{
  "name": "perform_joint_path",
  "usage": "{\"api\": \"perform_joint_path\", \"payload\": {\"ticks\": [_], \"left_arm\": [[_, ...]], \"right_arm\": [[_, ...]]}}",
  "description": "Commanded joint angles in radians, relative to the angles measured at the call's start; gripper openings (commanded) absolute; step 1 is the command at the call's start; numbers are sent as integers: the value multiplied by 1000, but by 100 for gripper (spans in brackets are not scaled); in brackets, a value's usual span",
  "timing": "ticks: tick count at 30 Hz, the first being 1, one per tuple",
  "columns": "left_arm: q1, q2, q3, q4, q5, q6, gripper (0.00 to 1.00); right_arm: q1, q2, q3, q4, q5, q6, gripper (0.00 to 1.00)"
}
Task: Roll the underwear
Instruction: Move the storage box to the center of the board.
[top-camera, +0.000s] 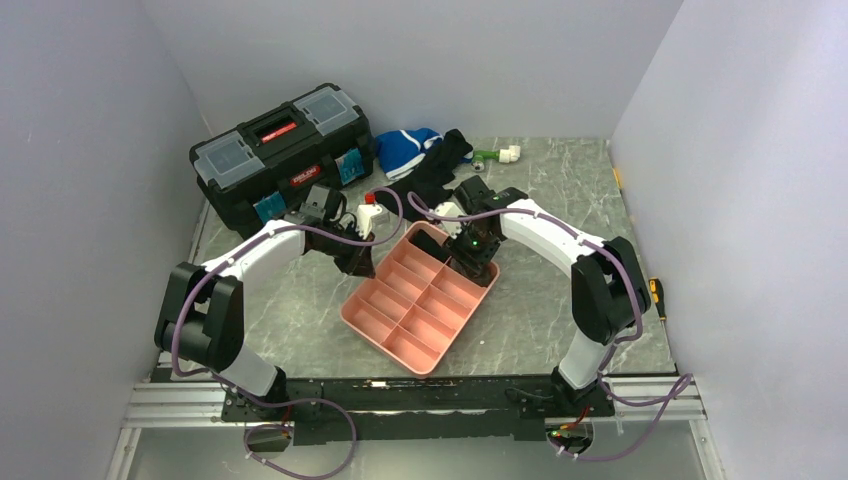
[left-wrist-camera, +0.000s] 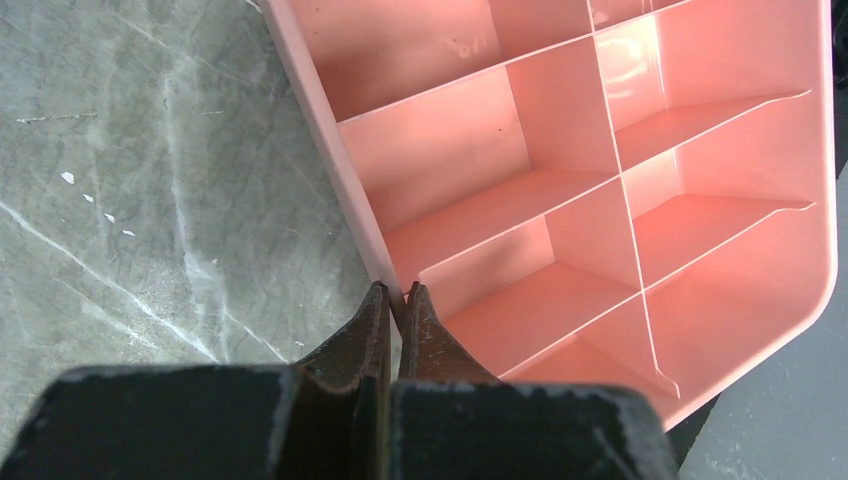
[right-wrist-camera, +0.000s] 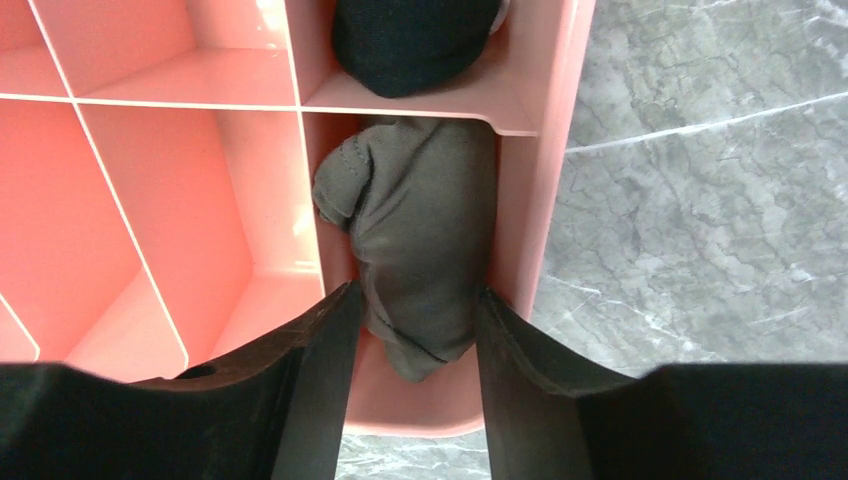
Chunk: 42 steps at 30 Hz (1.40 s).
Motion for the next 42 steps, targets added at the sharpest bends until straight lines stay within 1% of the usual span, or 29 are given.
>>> {"api": "perform_joint_path", "payload": {"ticks": [1, 4, 6, 10, 12, 15, 16, 18, 20, 26, 30, 34, 37, 40, 41, 42], "left_arm": [[-21, 42, -30, -80, -29, 62, 0], [-21, 41, -28, -81, -28, 62, 0], [-22, 42, -28, -82, -28, 64, 0], [-21, 42, -27, -83, -29, 63, 0], [-22, 41, -27, -80, -34, 61, 0], [-21, 41, -24, -80, -37, 59, 0], [-21, 43, -21, -80, -40, 60, 0], [-22, 46, -16, -87, -51, 62, 0], [-21, 46, -10, -91, -62, 67, 0], [-22, 53, 16, -114, -108, 79, 0], [-21, 53, 21, -113, -141, 74, 0], [-21, 44, 35, -113, -201, 74, 0], [-12, 55, 63, -132, -257, 108, 0], [19, 70, 108, -169, -309, 159, 0], [37, 75, 128, -186, -316, 180, 0], [60, 82, 152, -202, -324, 203, 0]], "right_arm": [[-16, -22, -18, 61, 5, -25, 44], [-15, -5, -58, 93, 0, -27, 37], [-15, 7, -81, 110, -1, -25, 34], [-16, 9, -94, 113, -2, -22, 32], [-15, -9, -83, 110, 5, -20, 35], [-17, -41, -41, 89, 19, -16, 50], [-17, -52, -24, 82, 19, -17, 53], [-17, -73, 6, 64, 14, -13, 58], [-18, -92, 36, 46, 7, -11, 62], [-20, -147, 84, 9, -20, -10, 64], [-26, -177, 75, 19, 6, -9, 64], [-62, -206, 42, 50, 3, 4, 64], [-97, -219, 18, 62, -22, 7, 65], [-136, -242, -16, 85, -40, 11, 65], [-149, -250, -28, 91, -49, 11, 67], [-161, -259, -41, 96, -56, 10, 71]]}}
